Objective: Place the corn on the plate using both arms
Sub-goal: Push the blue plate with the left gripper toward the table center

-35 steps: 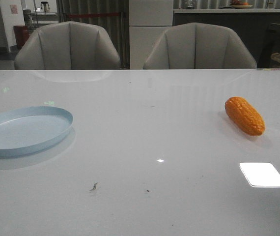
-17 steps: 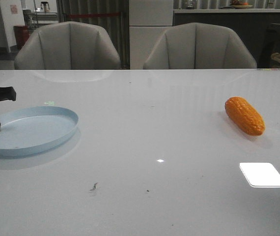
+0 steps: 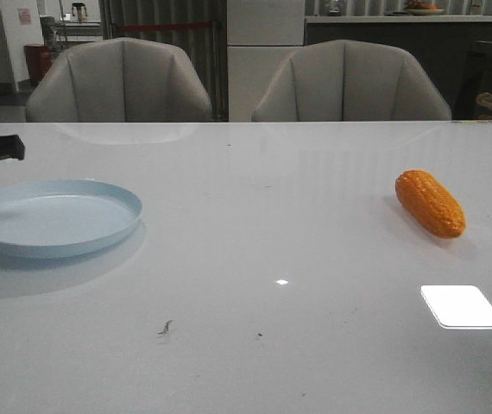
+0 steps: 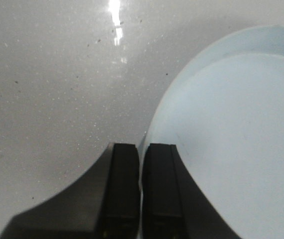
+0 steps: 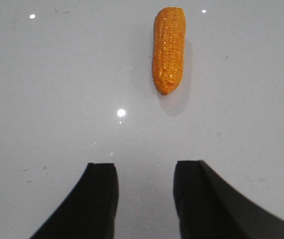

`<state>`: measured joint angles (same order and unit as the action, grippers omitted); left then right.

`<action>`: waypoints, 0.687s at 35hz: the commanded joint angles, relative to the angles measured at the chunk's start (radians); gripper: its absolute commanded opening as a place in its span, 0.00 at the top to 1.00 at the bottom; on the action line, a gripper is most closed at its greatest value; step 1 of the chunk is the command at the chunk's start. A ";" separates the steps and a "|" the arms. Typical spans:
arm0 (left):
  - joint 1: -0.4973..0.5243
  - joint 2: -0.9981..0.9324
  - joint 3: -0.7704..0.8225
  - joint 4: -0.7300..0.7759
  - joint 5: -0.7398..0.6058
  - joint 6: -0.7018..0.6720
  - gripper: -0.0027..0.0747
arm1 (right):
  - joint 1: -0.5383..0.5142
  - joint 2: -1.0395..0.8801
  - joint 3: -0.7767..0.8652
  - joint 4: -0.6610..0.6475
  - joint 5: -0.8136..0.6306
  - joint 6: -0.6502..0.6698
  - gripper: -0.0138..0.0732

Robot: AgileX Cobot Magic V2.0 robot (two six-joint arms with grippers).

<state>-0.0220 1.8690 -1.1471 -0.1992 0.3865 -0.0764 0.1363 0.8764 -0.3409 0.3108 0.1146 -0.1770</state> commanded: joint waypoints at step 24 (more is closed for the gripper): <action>-0.377 -0.158 -0.023 -0.276 0.051 0.109 0.84 | -0.003 -0.003 -0.039 -0.006 -0.025 -0.008 0.39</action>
<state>-0.3525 1.7578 -1.1443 -0.4360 0.4893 0.0289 0.1363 0.8764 -0.3409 0.3108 0.1475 -0.1770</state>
